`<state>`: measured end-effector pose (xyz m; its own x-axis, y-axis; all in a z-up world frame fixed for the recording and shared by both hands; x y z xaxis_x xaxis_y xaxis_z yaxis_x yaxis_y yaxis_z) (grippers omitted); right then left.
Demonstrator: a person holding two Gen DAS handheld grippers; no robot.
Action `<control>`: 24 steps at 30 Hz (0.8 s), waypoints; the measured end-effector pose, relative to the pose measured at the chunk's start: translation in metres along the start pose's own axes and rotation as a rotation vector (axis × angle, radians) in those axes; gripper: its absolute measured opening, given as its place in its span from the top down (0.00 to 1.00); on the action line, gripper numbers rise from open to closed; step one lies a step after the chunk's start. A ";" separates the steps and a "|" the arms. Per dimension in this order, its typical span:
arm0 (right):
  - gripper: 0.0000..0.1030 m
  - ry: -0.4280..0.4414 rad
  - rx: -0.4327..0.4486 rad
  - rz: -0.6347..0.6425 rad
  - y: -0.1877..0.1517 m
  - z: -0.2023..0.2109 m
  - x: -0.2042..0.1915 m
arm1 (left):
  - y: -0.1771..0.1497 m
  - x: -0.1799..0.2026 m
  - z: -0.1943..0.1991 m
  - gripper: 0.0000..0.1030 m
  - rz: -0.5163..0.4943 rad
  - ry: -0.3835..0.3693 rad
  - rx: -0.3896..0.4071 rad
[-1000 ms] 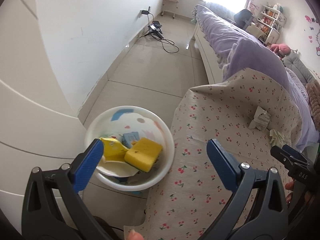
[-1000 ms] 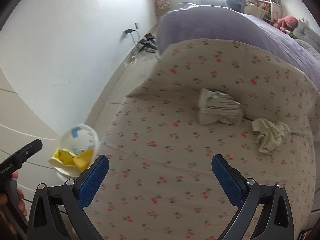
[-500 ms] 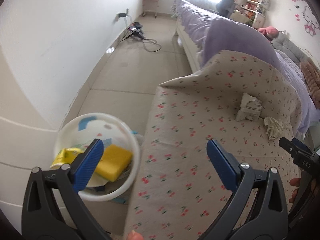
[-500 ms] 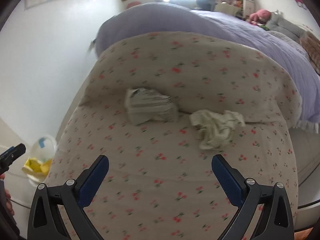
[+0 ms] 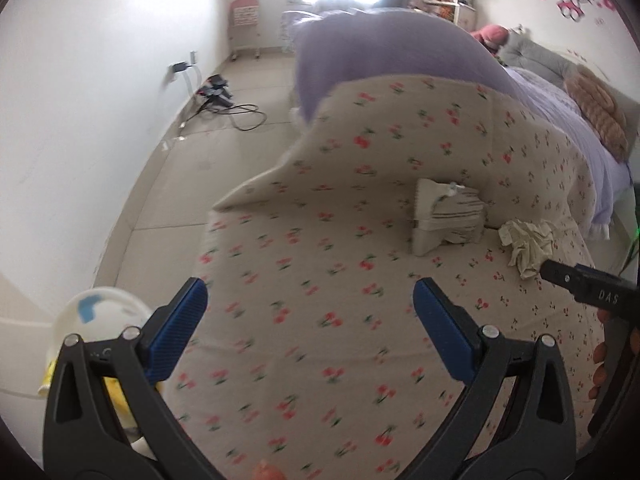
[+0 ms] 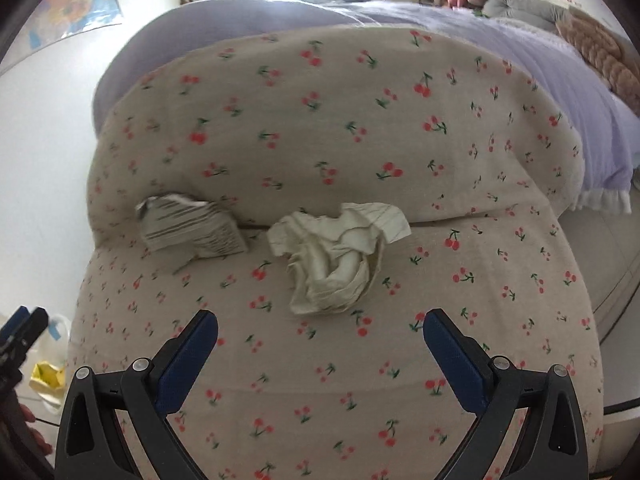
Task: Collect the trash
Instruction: 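Grasp the crumpled white tissue with the right tool while the left tool grasps the paper wrapper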
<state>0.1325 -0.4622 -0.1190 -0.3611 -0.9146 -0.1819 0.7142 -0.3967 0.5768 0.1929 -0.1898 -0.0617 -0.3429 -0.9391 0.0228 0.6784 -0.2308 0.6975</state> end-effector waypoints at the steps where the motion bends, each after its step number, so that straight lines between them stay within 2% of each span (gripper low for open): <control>1: 0.00 0.001 0.001 -0.004 0.002 -0.002 0.002 | 0.002 0.007 -0.005 0.01 -0.014 -0.010 -0.004; 6: 0.00 -0.003 0.015 0.007 0.015 -0.009 0.005 | 0.013 0.038 -0.029 0.01 -0.025 -0.083 -0.038; 8: 0.06 0.009 0.027 0.007 0.020 -0.011 0.003 | 0.016 0.046 -0.035 0.01 0.001 -0.117 -0.043; 10: 0.27 0.020 0.031 0.010 0.024 -0.013 0.000 | 0.020 0.057 -0.041 0.01 0.008 -0.143 -0.034; 11: 0.32 0.030 0.027 0.011 0.027 -0.016 -0.001 | 0.022 0.063 -0.043 0.01 0.003 -0.154 -0.024; 13: 0.57 0.051 0.006 0.015 0.031 -0.023 -0.001 | 0.026 0.072 -0.048 0.01 -0.008 -0.176 0.000; 15: 0.72 0.036 0.000 0.029 0.033 -0.026 0.002 | 0.030 0.077 -0.051 0.03 -0.010 -0.196 0.021; 18: 0.80 0.054 0.007 0.004 0.037 -0.018 0.007 | 0.036 0.081 -0.057 0.12 0.000 -0.236 0.041; 21: 0.80 0.060 0.032 -0.042 0.037 0.006 0.014 | 0.039 0.079 -0.065 0.22 0.011 -0.275 0.041; 24: 0.81 0.079 0.046 -0.074 0.038 0.025 0.021 | 0.040 0.078 -0.072 0.37 0.030 -0.325 0.027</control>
<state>0.1372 -0.4949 -0.0810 -0.3618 -0.8870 -0.2868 0.6582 -0.4609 0.5953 0.2403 -0.2904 -0.0838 -0.5150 -0.8142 0.2679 0.6754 -0.1930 0.7118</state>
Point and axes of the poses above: each gripper's, at about its wrist camera, not at the fingertips, and z roughly against the way its jaws point, x to its right, y to its top, the point moved 6 cm from there along -z, roughly the way its jaws point
